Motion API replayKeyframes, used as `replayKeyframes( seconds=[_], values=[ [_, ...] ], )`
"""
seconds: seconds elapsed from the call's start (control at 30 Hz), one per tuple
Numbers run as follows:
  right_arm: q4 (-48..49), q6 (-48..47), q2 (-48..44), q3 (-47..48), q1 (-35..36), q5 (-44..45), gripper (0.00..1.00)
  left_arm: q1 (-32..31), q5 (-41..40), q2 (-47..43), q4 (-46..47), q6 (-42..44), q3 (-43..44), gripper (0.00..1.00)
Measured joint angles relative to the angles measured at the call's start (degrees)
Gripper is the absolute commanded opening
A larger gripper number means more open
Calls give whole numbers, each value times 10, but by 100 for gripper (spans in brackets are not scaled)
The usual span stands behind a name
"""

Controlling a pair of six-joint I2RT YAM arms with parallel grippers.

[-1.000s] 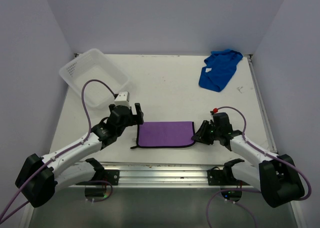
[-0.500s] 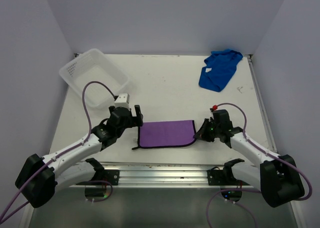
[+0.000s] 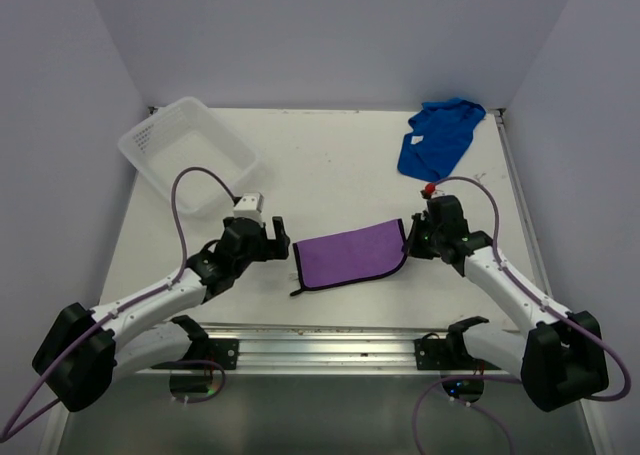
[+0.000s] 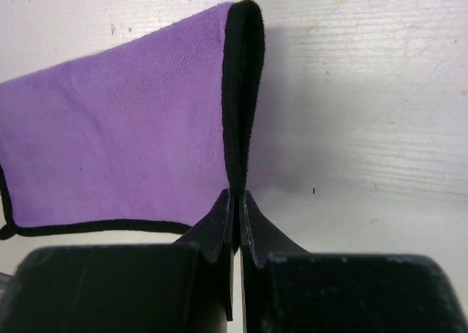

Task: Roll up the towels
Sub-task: Fold the towel

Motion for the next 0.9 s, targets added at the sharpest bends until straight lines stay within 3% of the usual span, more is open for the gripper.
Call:
replayKeyframes(
  seconds=[0.33, 0.43, 0.47, 0.67, 0.9],
  values=[
    [-2, -46, 0, 27, 27, -25, 0, 0, 38, -5, 26, -39, -61, 84],
    [-2, -50, 1, 37, 50, -33, 0, 0, 39, -7, 29, -52, -71, 73],
    [-2, -50, 4, 42, 59, -33, 0, 0, 38, -9, 29, -56, -73, 63],
    [-1, -49, 40, 70, 109, -32, 0, 0, 37, -19, 38, -62, -76, 34],
    [0, -48, 88, 108, 170, -26, 0, 0, 57, 40, 82, -67, -83, 20]
  ],
)
